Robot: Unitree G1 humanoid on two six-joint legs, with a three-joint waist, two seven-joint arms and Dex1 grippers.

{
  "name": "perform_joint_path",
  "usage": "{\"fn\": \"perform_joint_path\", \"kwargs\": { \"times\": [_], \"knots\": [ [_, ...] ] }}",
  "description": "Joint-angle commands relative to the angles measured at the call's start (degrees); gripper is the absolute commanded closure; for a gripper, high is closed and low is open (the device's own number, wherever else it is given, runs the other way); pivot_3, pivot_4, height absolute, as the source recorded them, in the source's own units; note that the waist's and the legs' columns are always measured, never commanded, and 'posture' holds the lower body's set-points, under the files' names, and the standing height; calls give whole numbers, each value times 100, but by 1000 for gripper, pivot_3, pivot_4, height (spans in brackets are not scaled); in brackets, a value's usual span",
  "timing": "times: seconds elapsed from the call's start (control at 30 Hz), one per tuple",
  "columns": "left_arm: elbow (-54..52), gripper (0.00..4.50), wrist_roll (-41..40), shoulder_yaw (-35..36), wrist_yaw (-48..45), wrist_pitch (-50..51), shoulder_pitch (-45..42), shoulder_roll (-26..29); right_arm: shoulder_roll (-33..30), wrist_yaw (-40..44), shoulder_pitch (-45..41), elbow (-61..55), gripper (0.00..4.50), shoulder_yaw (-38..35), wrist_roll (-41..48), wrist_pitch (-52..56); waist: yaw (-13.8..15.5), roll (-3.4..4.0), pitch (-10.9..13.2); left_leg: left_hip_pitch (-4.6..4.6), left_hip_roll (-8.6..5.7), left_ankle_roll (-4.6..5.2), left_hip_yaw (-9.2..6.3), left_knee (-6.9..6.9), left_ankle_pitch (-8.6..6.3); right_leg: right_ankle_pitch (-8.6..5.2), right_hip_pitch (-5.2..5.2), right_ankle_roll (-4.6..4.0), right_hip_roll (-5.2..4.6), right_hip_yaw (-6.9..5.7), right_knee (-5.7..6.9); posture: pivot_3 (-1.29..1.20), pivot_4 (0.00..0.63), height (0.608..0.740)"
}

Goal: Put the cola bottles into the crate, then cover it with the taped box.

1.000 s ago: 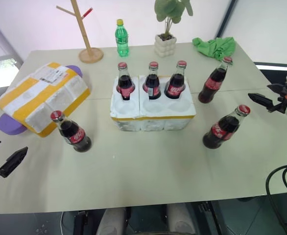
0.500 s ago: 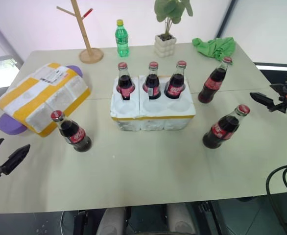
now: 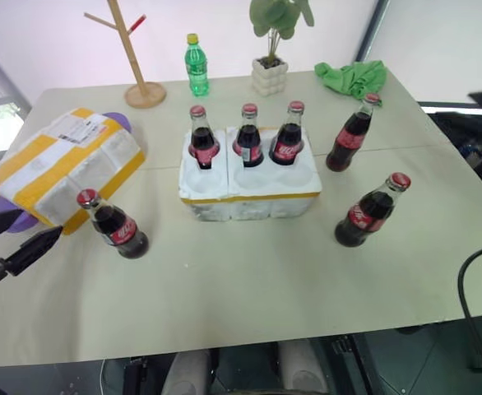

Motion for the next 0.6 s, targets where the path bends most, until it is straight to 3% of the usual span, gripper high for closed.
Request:
{"fn": "perform_joint_path", "kwargs": {
  "times": [0.03,0.3,0.43,0.6],
  "knots": [
    [-150,45,123,-193,-120,-126,71,-44,-203,676,-290,-302,0,152,10,101,1,-1,0,0,2,0,0,0,0,0,0,0,3,0,0,0,150,740],
    [-194,45,265,-389,-318,-328,175,-160,-159,1919,-1096,-1157,0,471,668,1494,8,6,4,-1,6,-1,6,1,-1,0,-15,-2,5,9,12,0,150,740],
    [-205,45,478,-799,-371,-503,70,-161,-228,1968,-554,-2770,0,956,1993,2548,18,2,1,-2,13,-2,3,2,-1,0,-14,-3,7,10,11,0,150,740],
    [-83,45,727,-1262,-455,-723,-254,-104,-355,1968,305,-4480,0,1336,3012,3007,54,3,1,-8,11,-1,2,9,-1,3,-17,-3,7,9,14,0,150,740]
  ]
}}
